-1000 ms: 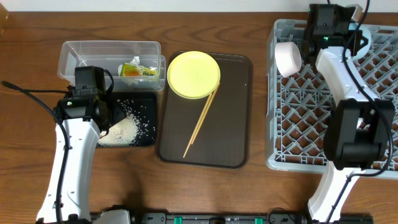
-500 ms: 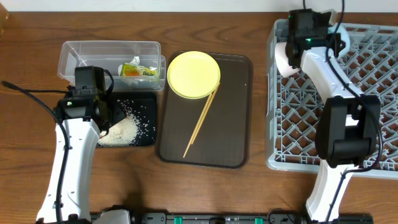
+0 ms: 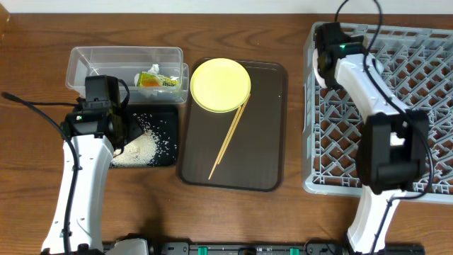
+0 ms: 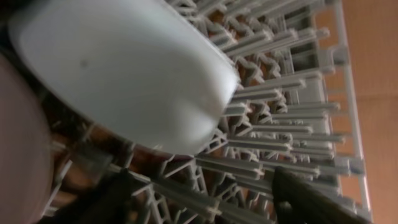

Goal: Sort waste into correct bins and load items into the dishwasher rack
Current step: 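Place the blue bowl in the dish rack and open the right gripper, then grasp one wooden chopstick on the brown tray with the right gripper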

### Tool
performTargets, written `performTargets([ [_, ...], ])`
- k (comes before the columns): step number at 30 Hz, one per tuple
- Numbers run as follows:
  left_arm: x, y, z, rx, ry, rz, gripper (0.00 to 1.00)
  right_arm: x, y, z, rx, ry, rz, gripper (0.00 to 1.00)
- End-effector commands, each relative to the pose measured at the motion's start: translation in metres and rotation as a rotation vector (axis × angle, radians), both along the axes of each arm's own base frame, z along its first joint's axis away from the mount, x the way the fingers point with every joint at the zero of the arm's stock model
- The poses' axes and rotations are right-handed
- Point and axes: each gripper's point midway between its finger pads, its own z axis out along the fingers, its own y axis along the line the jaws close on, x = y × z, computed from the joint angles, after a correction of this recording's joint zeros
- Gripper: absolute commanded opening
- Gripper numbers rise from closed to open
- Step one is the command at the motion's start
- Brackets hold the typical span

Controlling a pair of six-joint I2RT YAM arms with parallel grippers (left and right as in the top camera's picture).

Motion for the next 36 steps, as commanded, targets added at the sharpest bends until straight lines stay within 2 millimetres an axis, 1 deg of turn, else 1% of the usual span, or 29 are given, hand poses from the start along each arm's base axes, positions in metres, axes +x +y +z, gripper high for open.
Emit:
performTargets([
  [1,0.000,0.003,0.004,0.007,-0.009,0.023,0.65,0.002,0.027,0.043,0.170,-0.138,0.043,0.83],
  [2,0.000,0.003,0.004,0.007,-0.009,0.023,0.65,0.002,0.033,0.051,0.207,-0.156,0.065,0.87],
  [4,0.000,0.003,0.004,0.007,-0.009,0.023,0.65,0.001,0.062,0.067,0.353,-0.176,0.165,0.88],
  [5,0.000,0.003,0.004,0.007,-0.009,0.023,0.65,0.000,0.078,0.071,0.432,-0.176,0.218,0.88],
  [6,0.000,0.003,0.004,0.007,-0.009,0.023,0.65,-0.002,0.104,0.076,0.550,-0.171,0.297,0.88],
  [7,0.000,0.003,0.004,0.007,-0.009,0.023,0.65,-0.005,0.123,0.079,0.637,-0.163,0.354,0.86],
  [8,0.000,0.003,0.004,0.007,-0.009,0.023,0.65,-0.010,0.148,0.083,0.746,-0.150,0.418,0.85],
  [10,0.000,0.003,0.004,0.007,-0.009,0.023,0.65,-0.019,0.183,0.086,0.874,-0.118,0.504,0.83],
  [11,0.000,0.003,0.004,0.007,-0.009,0.023,0.65,-0.026,0.204,0.085,0.930,-0.086,0.547,0.83],
  [14,0.000,0.003,0.004,0.007,-0.009,0.023,0.65,-0.042,0.237,0.073,0.968,-0.009,0.578,0.83],
  [16,0.000,0.003,0.004,0.007,-0.009,0.023,0.65,-0.053,0.257,0.062,0.966,0.048,0.601,0.82],
  [17,0.000,0.003,0.004,0.007,-0.009,0.023,0.65,-0.059,0.266,0.054,0.956,0.074,0.597,0.80],
  [19,0.000,0.003,0.004,0.007,-0.009,0.023,0.65,-0.069,0.279,0.037,0.915,0.119,0.552,0.78],
  [21,0.000,0.003,0.004,0.007,-0.009,0.023,0.65,-0.079,0.289,0.022,0.881,0.155,0.512,0.78],
  [23,0.000,0.003,0.004,0.007,-0.009,0.023,0.65,-0.093,0.306,0.006,0.871,0.210,0.507,0.78],
  [25,0.000,0.003,0.004,0.007,-0.009,0.023,0.65,-0.108,0.320,-0.011,0.853,0.268,0.502,0.76],
  [28,0.000,0.003,0.004,0.007,-0.009,0.023,0.65,-0.128,0.323,-0.036,0.786,0.321,0.392,0.74],
  [30,0.000,0.003,0.004,0.007,-0.009,0.023,0.65,-0.136,0.325,-0.052,0.740,0.342,0.346,0.75],
  [33,0.000,0.003,0.004,0.007,-0.010,0.023,0.65,-0.138,0.326,-0.072,0.683,0.336,0.302,0.75],
  [36,0.000,0.003,0.004,0.008,-0.009,0.023,0.65,-0.132,0.327,-0.089,0.640,0.315,0.290,0.75],
])
